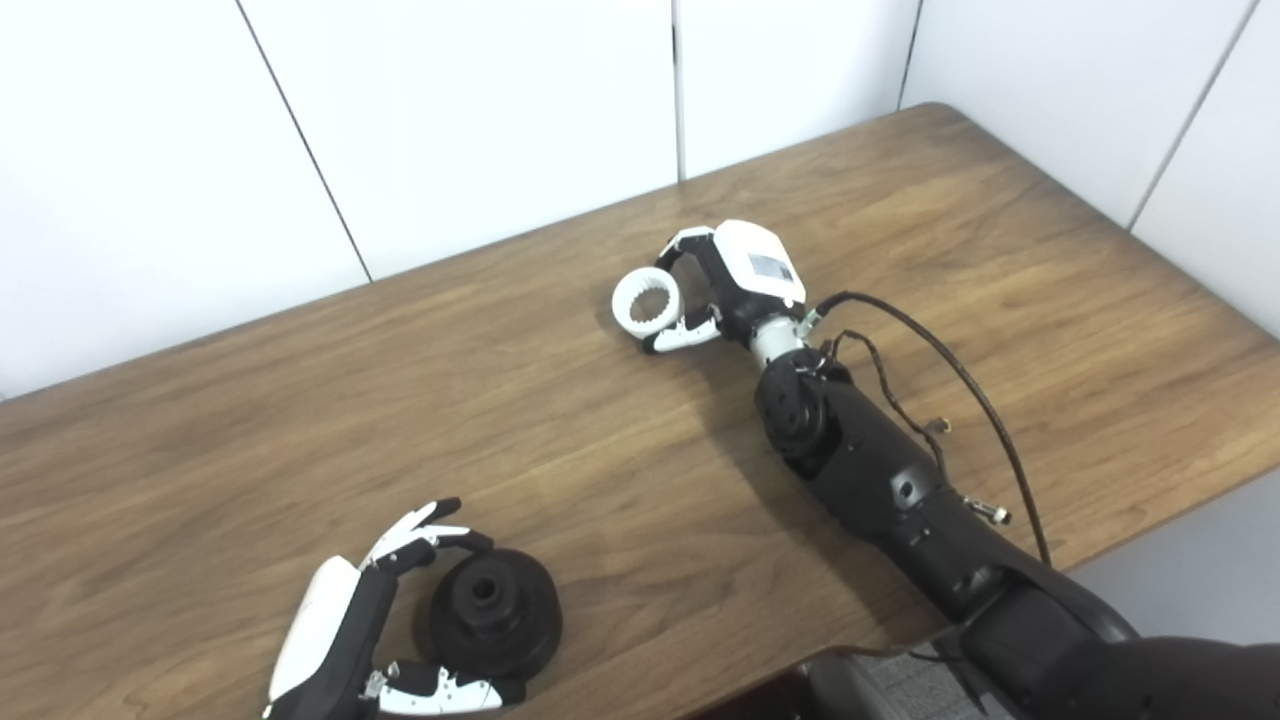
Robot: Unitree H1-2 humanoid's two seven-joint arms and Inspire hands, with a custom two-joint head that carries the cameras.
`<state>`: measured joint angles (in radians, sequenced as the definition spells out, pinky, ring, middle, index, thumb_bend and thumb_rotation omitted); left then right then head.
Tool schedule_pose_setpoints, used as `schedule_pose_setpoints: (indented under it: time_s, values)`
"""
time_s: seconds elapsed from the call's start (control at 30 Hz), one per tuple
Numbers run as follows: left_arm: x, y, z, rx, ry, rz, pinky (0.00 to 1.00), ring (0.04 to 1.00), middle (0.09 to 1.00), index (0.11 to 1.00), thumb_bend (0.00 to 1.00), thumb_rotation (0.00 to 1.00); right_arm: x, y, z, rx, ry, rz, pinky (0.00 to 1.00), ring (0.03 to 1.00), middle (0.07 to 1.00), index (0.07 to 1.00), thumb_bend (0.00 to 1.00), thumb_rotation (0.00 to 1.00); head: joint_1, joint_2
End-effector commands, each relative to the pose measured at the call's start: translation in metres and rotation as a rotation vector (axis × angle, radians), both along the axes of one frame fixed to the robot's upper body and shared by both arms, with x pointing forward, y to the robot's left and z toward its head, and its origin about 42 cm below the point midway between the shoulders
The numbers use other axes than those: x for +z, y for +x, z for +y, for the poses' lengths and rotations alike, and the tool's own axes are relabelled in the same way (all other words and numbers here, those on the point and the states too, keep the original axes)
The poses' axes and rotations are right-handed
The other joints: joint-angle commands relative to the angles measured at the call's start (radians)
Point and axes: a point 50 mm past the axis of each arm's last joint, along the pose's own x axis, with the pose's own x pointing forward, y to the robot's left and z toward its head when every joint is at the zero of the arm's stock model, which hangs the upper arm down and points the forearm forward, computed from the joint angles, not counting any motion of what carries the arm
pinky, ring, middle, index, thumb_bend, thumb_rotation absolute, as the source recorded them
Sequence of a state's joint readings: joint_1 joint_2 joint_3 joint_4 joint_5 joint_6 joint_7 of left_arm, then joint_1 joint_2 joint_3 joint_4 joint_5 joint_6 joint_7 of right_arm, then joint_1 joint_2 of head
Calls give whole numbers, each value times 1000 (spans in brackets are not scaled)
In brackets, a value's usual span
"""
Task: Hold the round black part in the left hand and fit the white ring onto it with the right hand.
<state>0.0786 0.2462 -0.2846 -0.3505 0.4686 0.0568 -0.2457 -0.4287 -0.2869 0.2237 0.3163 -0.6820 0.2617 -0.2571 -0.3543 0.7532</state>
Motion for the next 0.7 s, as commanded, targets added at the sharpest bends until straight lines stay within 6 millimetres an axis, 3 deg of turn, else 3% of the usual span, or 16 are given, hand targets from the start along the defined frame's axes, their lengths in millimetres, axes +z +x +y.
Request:
schedule_pose_setpoints:
  time_s: [0.0,0.37,0.67]
  values:
    - [7,2,-5,-27,-12,-29,766,930,899,579,906,156,-15,-4,9,28,6,71,874,818,788,483,518,136,-1,1]
    - [7,3,-3,-25,-14,-23,789,938,904,579,900,155,-2,-9,10,53,21,-8,859,820,784,483,519,138,9,2]
    - [7,6,-2,-21,-5,-30,775,931,899,575,908,159,30,-18,15,102,29,-126,898,833,783,482,518,140,11,2]
